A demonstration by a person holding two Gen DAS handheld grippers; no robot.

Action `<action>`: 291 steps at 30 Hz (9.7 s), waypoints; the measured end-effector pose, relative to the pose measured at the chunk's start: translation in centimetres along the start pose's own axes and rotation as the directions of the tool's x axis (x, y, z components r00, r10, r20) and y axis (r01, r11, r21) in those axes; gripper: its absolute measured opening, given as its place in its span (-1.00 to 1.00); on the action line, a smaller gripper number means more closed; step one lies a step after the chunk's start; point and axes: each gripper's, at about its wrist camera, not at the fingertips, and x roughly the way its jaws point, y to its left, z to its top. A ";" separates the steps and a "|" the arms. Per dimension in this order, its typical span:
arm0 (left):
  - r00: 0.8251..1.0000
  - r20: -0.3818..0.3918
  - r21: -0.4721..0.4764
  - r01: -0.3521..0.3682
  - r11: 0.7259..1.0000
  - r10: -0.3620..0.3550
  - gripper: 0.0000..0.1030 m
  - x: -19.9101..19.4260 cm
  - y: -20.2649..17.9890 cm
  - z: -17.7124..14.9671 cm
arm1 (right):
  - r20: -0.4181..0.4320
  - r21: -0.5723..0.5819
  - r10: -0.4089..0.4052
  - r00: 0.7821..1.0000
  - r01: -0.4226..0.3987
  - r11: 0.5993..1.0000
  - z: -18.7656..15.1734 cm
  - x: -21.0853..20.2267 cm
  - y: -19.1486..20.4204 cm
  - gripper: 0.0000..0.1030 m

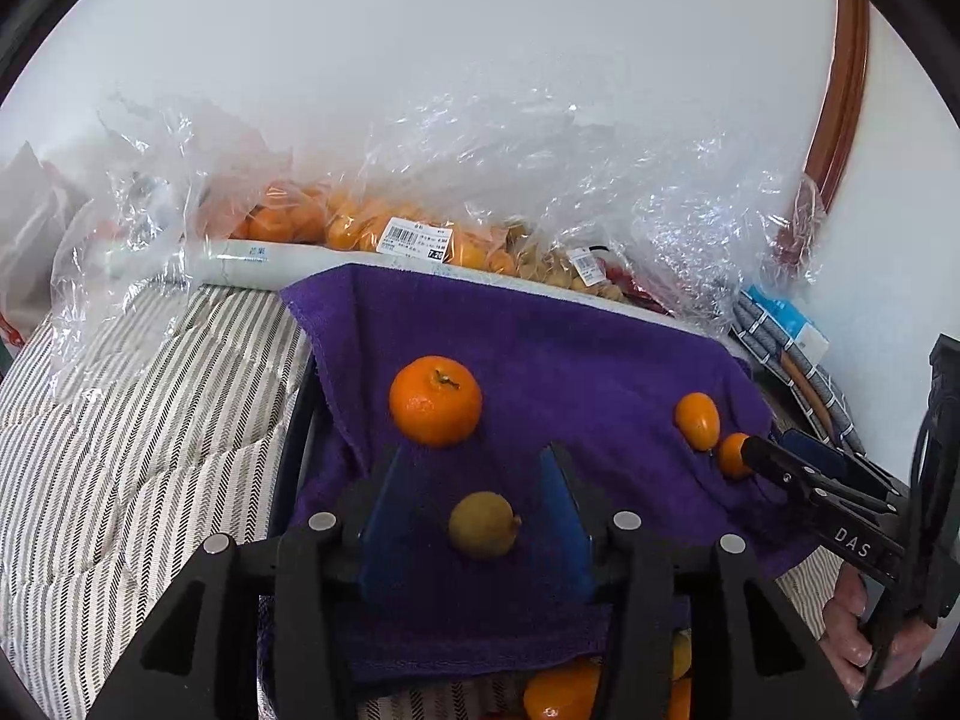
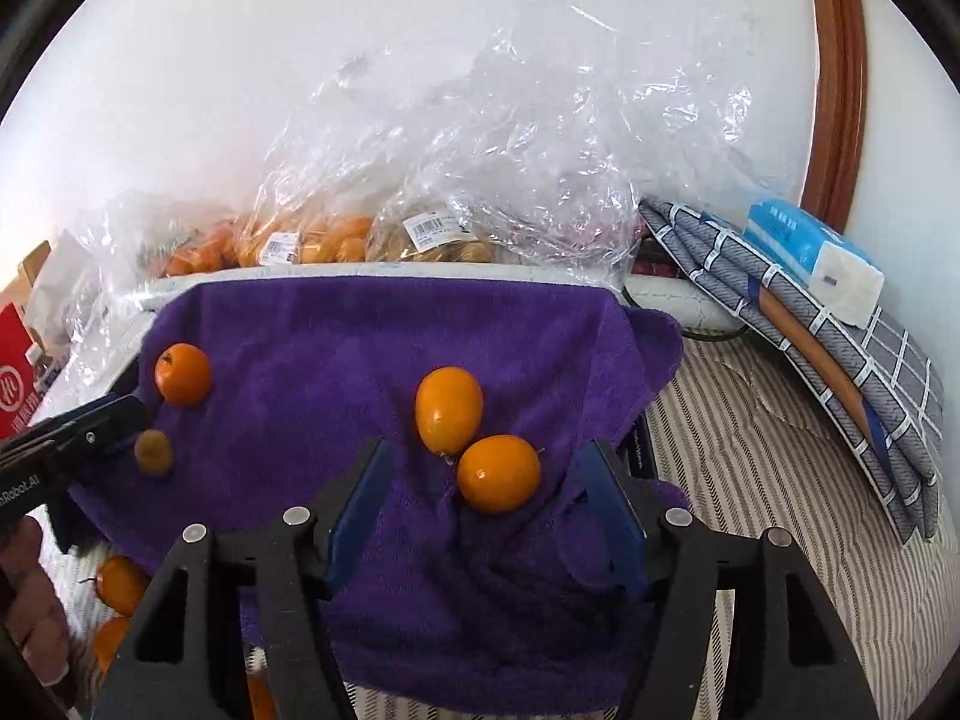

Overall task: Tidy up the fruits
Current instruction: 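Open the left tool to drop the kiwi on the towel, then withdraw both tools and move the right tool toward another orange, then close the right tool around a large orange on the bedspread, then grasp the small red fruit with the left tool, then carry the orange in the right tool while the left tool carries the red fruit over the towel, then open both tools to set the orange and red fruit on the towel, then grasp another orange from the bedspread with the right tool, then grasp a large orange with the left tool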

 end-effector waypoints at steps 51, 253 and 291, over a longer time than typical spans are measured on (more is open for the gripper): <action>0.992 0.030 -0.069 -0.116 0.991 0.119 -0.12 -11.2 5.0 -8.0 | -0.117 0.009 0.058 0.991 -0.057 0.998 -9.3 -8.0 5.8 0.17; 0.997 0.027 -0.096 -0.071 0.993 0.074 -0.29 -11.1 6.3 -7.9 | -0.163 -0.002 0.091 0.982 -0.092 0.996 -10.5 -10.1 4.1 -0.35; 0.974 -0.203 0.061 0.114 0.992 -0.099 -0.21 -5.7 -3.6 -9.1 | -0.105 0.018 0.105 0.989 -0.104 0.994 -11.7 -10.4 0.4 -0.39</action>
